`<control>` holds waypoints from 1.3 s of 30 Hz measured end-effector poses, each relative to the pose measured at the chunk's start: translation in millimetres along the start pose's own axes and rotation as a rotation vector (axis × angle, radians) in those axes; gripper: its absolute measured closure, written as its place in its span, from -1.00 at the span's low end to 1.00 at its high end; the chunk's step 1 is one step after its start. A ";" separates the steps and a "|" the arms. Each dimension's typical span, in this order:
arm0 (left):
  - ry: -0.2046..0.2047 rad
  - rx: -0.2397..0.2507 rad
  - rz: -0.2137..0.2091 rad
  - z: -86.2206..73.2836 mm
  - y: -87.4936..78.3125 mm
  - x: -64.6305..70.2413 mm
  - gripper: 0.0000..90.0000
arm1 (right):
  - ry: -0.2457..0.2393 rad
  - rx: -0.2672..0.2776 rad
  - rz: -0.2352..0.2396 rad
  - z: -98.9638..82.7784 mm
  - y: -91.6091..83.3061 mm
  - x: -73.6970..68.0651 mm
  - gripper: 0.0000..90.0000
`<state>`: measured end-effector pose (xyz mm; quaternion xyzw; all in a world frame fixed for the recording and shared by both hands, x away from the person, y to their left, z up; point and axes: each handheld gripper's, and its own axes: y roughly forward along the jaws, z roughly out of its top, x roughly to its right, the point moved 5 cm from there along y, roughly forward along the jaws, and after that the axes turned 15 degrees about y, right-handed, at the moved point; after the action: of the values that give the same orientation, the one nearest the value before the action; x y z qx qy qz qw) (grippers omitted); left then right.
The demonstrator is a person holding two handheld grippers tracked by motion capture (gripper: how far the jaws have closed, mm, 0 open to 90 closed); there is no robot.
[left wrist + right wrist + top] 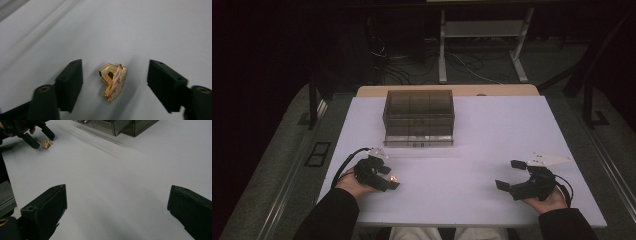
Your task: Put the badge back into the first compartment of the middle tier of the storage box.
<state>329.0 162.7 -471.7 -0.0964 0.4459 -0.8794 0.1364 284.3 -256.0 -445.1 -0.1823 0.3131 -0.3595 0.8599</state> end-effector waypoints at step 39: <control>-0.040 0.049 -0.052 -0.1 -15.7 8.7 0.87 | 0.009 -0.007 -0.003 -0.3 -0.2 1.7 -0.95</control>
<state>318.3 168.7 -458.6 -0.1222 0.4186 -0.8913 0.1245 284.9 -257.4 -445.9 -0.1841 0.3179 -0.3603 0.8575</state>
